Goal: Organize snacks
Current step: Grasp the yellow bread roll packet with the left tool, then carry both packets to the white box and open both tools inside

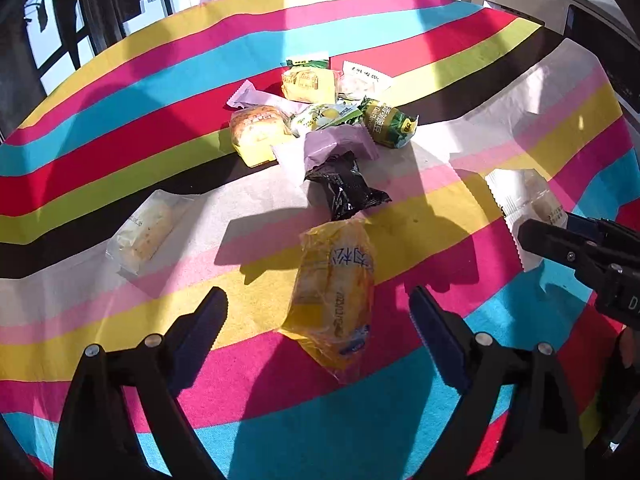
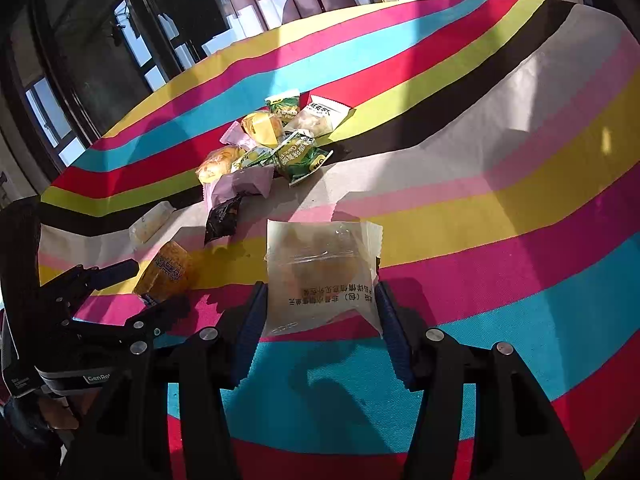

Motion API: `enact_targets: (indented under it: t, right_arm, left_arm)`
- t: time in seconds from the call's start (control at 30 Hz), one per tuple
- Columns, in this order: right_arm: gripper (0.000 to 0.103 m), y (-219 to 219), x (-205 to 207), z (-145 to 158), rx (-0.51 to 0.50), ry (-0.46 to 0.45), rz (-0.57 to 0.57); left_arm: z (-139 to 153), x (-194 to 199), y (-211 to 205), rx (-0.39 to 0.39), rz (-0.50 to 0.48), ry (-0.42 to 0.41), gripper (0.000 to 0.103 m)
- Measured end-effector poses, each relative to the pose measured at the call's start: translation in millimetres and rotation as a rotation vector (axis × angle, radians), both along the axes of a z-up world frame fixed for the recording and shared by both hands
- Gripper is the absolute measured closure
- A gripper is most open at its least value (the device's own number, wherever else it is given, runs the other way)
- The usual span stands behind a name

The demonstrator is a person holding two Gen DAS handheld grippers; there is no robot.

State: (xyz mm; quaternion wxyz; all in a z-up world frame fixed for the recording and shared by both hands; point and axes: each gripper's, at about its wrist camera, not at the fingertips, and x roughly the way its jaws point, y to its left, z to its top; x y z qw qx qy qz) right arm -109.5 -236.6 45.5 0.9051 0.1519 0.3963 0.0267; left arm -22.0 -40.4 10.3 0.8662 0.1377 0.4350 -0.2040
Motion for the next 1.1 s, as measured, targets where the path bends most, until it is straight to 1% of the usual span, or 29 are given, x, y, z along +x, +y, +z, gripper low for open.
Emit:
enact_targets:
  t: [0.03, 0.07, 0.1, 0.13, 0.33, 0.47, 0.63, 0.67, 0.77, 0.83, 1.0, 1.1]
  right_arm:
    - [0.049, 0, 0, 0, 0.0, 0.0, -0.001]
    - [0.049, 0, 0, 0, 0.001, 0.0, 0.001]
    - [0.049, 0, 0, 0, 0.002, 0.0, 0.003]
    - [0.049, 1, 0, 0, 0.003, -0.001, 0.006]
    - [0.049, 0, 1, 0, 0.014, -0.01, 0.022]
    - [0.049, 1, 0, 1, 0.02, -0.022, 0.041]
    - [0.049, 2, -2, 2, 0.035, -0.033, 0.074]
    - [0.049, 2, -1, 2, 0.038, -0.031, 0.079]
    - [0.049, 3, 0, 1, 0.042, -0.027, 0.091]
    - [0.049, 4, 0, 1, 0.041, -0.023, 0.099]
    - [0.049, 5, 0, 1, 0.04, -0.025, 0.109]
    - [0.049, 9, 2, 0, 0.024, -0.006, 0.127]
  left_arm:
    - [-4, 2, 1, -0.028, 0.001, 0.025, 0.035]
    - [-3, 1, 2, -0.052, 0.013, 0.016, 0.049]
    - [-3, -2, 3, -0.047, 0.025, 0.003, 0.062]
    - [-2, -4, 3, -0.058, 0.026, 0.005, 0.064]
    - [10, -42, 25, -0.176, 0.112, -0.022, 0.065]
    - [11, -70, 43, -0.219, 0.199, -0.048, 0.065]
    - [13, -93, 72, -0.319, 0.303, -0.036, 0.065]
    - [15, -98, 75, -0.325, 0.307, -0.039, 0.065]
    - [22, -115, 80, -0.297, 0.298, -0.067, 0.065]
    - [26, -126, 86, -0.291, 0.301, -0.074, 0.065]
    - [27, -148, 107, -0.316, 0.324, -0.065, 0.065]
    - [27, -159, 120, -0.325, 0.346, -0.061, 0.065]
